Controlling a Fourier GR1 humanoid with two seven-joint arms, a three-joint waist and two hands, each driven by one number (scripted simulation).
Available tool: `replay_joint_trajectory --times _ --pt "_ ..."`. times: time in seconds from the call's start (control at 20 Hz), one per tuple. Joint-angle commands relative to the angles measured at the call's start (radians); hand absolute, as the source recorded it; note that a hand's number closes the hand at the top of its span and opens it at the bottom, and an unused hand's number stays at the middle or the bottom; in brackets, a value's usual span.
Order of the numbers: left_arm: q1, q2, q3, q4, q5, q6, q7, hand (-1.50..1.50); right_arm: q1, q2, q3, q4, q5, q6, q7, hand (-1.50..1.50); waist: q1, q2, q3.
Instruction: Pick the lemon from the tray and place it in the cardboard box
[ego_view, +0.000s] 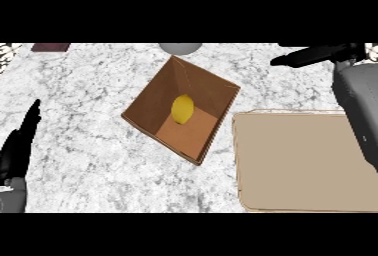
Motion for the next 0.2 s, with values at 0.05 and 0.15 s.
replay_joint_trajectory --times 0.05,0.15 --pt "-0.032 -0.004 -0.003 0.035 -0.014 0.007 -0.008 0.00 0.057 -0.129 -0.036 0.071 0.006 0.168 -0.102 -1.50 0.008 0.004 0.000" --pt "-0.002 -0.013 0.002 0.047 -0.004 0.002 -0.044 0.00 0.009 -0.179 -0.044 0.071 0.004 0.231 -0.040 -1.50 0.010 0.003 0.000"
